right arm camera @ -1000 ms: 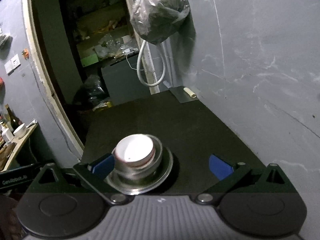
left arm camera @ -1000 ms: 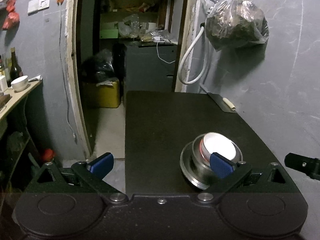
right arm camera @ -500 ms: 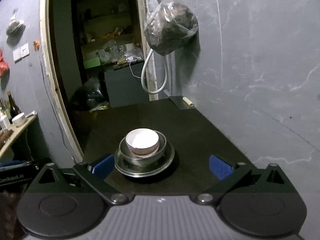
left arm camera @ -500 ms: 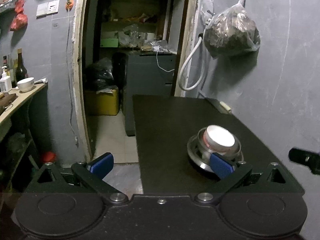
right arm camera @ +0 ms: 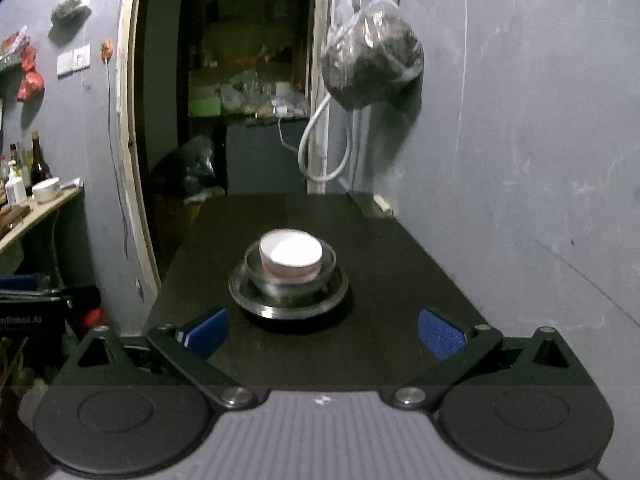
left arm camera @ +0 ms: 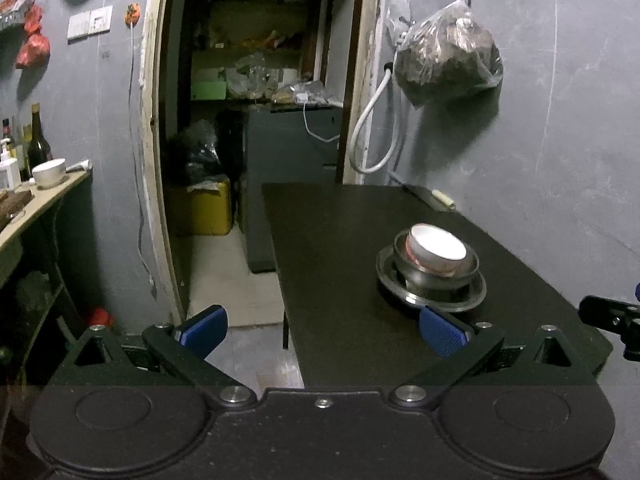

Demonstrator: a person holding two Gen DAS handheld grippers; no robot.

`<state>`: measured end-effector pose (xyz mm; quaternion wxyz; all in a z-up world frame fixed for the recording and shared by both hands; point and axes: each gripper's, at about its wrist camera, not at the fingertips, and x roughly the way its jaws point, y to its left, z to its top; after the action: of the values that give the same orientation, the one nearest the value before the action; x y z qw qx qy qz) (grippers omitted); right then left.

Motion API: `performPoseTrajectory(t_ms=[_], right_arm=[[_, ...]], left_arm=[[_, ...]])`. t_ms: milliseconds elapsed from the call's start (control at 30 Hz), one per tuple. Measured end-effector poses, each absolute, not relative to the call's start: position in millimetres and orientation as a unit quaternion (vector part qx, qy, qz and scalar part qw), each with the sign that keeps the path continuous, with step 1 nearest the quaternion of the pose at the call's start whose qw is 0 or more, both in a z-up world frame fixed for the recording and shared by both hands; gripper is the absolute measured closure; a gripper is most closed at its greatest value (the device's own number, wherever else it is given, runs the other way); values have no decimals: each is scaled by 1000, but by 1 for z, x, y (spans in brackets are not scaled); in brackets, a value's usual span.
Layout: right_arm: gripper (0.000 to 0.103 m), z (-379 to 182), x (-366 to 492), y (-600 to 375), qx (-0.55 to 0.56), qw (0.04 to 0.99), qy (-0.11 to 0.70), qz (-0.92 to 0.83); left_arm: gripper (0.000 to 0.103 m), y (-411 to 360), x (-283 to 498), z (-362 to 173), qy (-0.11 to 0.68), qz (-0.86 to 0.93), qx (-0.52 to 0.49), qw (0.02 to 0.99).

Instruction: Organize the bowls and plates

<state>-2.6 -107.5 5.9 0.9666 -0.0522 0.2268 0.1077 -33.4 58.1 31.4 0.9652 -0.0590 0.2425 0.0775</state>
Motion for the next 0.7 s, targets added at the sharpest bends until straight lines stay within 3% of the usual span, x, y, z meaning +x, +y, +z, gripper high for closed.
performPoseTrajectory(t_ms=[200,700], right_arm=[[0,-7,-4,-120,-54,959,262,97],[0,-17,3,-130,-39,951,291,95]], left_arm=[[1,55,-33,13,280,85,-66,954],[1,44,-45,13,263,58,-56,961]])
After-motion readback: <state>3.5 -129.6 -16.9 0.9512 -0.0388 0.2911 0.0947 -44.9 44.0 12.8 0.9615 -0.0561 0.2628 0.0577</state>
